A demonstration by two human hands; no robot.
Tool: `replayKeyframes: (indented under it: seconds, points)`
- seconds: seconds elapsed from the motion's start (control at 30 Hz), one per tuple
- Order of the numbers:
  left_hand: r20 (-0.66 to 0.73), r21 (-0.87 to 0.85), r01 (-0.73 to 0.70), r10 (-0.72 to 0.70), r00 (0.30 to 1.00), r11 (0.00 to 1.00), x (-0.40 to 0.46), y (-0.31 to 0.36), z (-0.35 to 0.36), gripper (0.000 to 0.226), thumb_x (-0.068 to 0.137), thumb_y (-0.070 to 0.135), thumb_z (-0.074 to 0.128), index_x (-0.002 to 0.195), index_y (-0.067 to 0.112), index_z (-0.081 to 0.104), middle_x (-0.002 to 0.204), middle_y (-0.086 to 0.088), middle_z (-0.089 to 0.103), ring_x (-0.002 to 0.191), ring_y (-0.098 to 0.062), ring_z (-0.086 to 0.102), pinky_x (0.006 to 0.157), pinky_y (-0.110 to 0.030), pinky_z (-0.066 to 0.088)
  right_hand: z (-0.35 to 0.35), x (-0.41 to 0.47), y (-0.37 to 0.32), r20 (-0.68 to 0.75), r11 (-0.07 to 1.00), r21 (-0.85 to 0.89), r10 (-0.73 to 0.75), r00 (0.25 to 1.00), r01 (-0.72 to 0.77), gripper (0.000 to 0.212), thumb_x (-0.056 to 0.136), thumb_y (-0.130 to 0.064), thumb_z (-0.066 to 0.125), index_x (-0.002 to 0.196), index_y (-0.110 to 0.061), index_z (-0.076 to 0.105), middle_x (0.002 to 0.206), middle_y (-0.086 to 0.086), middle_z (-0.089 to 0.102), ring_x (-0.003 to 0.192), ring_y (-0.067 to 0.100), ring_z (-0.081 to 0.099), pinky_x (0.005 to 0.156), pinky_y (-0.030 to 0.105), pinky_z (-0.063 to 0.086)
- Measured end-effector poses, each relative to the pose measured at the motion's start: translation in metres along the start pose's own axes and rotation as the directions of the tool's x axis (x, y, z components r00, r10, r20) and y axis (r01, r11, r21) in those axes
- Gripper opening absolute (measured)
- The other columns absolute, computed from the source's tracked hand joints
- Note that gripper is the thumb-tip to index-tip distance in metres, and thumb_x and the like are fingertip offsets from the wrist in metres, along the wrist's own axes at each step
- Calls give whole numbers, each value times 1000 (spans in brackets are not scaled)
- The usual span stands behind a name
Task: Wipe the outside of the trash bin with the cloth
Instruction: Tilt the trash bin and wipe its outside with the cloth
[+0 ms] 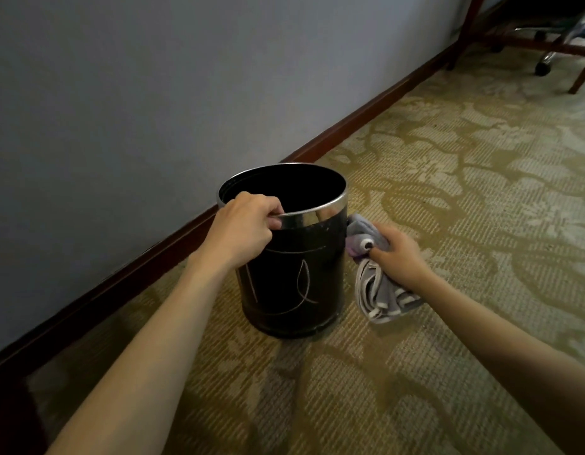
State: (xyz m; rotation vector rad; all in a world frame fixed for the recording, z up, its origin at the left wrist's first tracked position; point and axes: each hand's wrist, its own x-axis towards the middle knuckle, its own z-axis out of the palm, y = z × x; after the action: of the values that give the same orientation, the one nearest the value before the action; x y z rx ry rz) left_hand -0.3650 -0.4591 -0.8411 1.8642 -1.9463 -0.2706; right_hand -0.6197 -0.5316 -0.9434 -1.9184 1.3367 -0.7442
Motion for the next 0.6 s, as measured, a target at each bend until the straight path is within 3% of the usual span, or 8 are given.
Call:
replayKeyframes:
  seconds: [0.1,0.27,0.4,0.5,0.6]
  points:
    - [-46,26,9,-8,999,1000,-4,-2,-6,23,86,11,62,79,32,58,77,7,61,77,-14,56,60,-33,40,2,3,-8,5,1000,23,-13,1000,13,27,82,-10,63,103,-27,62,95,0,63,88,16,58,64,19,37]
    - [-117,-31,75,-78,990,997,1,-11,-10,12,87,16,61,84,26,67,75,7,61,78,-18,58,65,-37,44,7,12,-32,-24,983,173,-62,998,65,33,84,-11,63,109,-32,60,105,1,65,97,16,60,78,30,45]
    - [-229,-148,167,-198,953,975,12,-18,-13,12,89,14,60,88,20,71,77,1,64,78,-21,60,72,-43,51,9,22,-64,-84,963,201,-164,983,178,45,84,-8,61,111,-43,54,103,-9,60,93,-2,55,77,15,40]
    - [-269,-173,186,-228,936,967,18,-21,-13,13,90,13,60,92,16,72,80,-2,67,78,-22,61,73,-43,52,11,33,-90,-105,940,204,-256,961,273,50,84,-2,58,122,-34,57,108,-5,59,98,4,56,84,12,41]
    - [-269,-179,182,-226,936,967,18,-25,-13,14,90,13,60,93,17,73,71,9,61,74,-15,59,67,-36,49,12,39,-100,-70,938,66,-336,939,340,45,86,-2,59,127,-21,57,113,-1,58,102,11,56,87,15,42]
